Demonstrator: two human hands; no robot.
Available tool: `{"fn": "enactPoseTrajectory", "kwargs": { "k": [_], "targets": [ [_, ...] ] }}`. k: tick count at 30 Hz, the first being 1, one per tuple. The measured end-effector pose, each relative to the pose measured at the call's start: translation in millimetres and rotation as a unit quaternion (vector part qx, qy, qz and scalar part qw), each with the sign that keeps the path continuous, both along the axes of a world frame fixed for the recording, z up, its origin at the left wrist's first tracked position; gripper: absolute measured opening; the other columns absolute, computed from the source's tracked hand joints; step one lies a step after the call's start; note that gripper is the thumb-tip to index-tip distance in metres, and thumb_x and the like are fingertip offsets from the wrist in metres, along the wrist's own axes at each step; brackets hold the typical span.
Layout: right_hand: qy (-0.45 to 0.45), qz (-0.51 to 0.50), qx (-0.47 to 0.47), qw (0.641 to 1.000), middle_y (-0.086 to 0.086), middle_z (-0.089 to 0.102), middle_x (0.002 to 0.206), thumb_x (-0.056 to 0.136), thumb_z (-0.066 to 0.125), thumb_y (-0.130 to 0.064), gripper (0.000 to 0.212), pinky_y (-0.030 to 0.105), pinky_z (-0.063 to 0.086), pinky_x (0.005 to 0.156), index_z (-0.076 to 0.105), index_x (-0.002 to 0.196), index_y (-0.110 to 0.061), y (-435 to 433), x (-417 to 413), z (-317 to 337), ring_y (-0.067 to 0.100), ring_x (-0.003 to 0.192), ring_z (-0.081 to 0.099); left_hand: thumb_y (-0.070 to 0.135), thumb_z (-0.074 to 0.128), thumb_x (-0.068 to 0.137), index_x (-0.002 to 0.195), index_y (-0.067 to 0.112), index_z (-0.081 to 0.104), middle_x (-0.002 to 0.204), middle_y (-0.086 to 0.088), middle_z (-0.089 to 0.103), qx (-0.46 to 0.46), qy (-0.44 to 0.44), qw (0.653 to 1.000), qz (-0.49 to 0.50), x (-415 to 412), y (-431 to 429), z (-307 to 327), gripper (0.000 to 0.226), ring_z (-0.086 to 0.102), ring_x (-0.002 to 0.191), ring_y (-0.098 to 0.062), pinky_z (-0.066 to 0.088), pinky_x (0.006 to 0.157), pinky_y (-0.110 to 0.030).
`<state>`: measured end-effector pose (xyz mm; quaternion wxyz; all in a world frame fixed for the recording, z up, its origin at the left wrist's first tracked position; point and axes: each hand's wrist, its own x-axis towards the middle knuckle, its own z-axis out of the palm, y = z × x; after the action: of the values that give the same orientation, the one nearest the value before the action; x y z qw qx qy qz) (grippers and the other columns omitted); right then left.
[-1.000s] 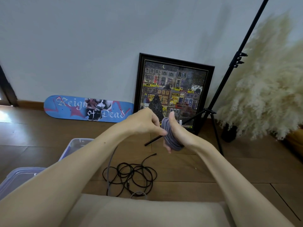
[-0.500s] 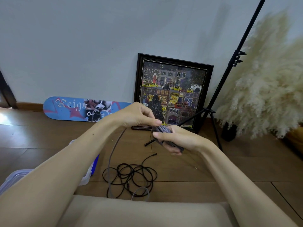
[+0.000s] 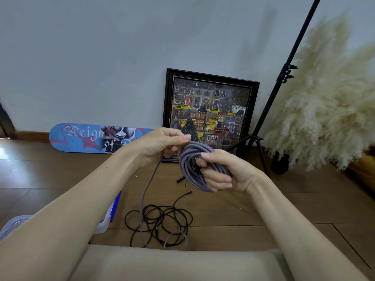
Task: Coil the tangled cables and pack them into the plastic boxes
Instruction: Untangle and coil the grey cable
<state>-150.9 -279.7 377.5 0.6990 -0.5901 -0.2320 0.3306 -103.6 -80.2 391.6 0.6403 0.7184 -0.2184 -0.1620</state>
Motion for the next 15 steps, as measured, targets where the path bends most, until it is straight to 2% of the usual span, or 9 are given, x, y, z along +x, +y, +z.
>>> {"fn": "enactPoseTrajectory", "kwargs": {
  "k": [3, 6, 8, 10, 12, 15],
  "targets": [
    [0.045, -0.016, 0.121, 0.992, -0.007, 0.041, 0.035, 0.082, 0.071, -0.037, 0.028, 0.022, 0.046, 0.048, 0.058, 0.076, -0.013, -1, 2, 0, 0.006, 0.029, 0.039, 0.036, 0.061, 0.077, 0.053, 0.022, 0.063, 0.048, 0.008, 0.044, -0.066, 0.051, 0.996, 0.022, 0, -4, -7, 0.027, 0.028, 0.041, -0.004, 0.019, 0.047, -0.019],
    [0.066, -0.052, 0.224, 0.971, -0.005, 0.043, 0.036, 0.084, 0.068, -0.040, 0.030, 0.023, 0.047, 0.049, 0.060, 0.077, -0.011, 2, 5, -1, 0.007, 0.030, 0.042, 0.032, 0.058, 0.086, 0.071, 0.020, 0.060, 0.048, 0.010, 0.043, -0.132, 0.108, 0.985, 0.039, 0, -14, -15, 0.019, 0.027, 0.038, -0.002, 0.019, 0.045, -0.019],
    [0.088, -0.073, 0.293, 0.949, -0.004, 0.044, 0.037, 0.088, 0.059, -0.044, 0.035, 0.024, 0.048, 0.051, 0.060, 0.078, -0.010, 2, 6, -1, 0.008, 0.032, 0.043, 0.027, 0.054, 0.093, 0.077, 0.020, 0.062, 0.049, 0.009, 0.042, -0.127, 0.119, 0.983, 0.056, -1, -23, -20, 0.019, 0.027, 0.037, -0.003, 0.020, 0.041, -0.017],
    [0.121, -0.091, 0.362, 0.920, -0.003, 0.044, 0.039, 0.089, 0.054, -0.046, 0.038, 0.025, 0.049, 0.054, 0.058, 0.079, -0.009, 2, 7, 0, 0.010, 0.035, 0.044, 0.024, 0.052, 0.096, 0.072, 0.020, 0.065, 0.049, 0.007, 0.041, -0.104, 0.128, 0.984, 0.070, -5, -33, -25, 0.027, 0.026, 0.037, -0.004, 0.020, 0.040, -0.017],
    [0.135, -0.122, 0.381, 0.907, -0.003, 0.043, 0.041, 0.088, 0.056, -0.044, 0.035, 0.025, 0.049, 0.056, 0.055, 0.080, -0.010, 2, 7, 2, 0.010, 0.037, 0.043, 0.022, 0.049, 0.098, 0.068, 0.020, 0.060, 0.049, 0.006, 0.038, -0.096, 0.151, 0.980, 0.082, -11, -44, -30, 0.032, 0.024, 0.036, -0.004, 0.018, 0.039, -0.016],
    [0.076, -0.191, 0.319, 0.925, -0.005, 0.040, 0.044, 0.079, 0.072, -0.032, 0.029, 0.025, 0.049, 0.059, 0.052, 0.083, -0.012, 3, 8, 2, 0.010, 0.040, 0.041, 0.021, 0.045, 0.099, 0.070, 0.020, 0.055, 0.052, 0.005, 0.038, -0.067, 0.149, 0.983, 0.087, -17, -53, -33, 0.032, 0.024, 0.039, -0.005, 0.019, 0.041, -0.019]
  ]
}}
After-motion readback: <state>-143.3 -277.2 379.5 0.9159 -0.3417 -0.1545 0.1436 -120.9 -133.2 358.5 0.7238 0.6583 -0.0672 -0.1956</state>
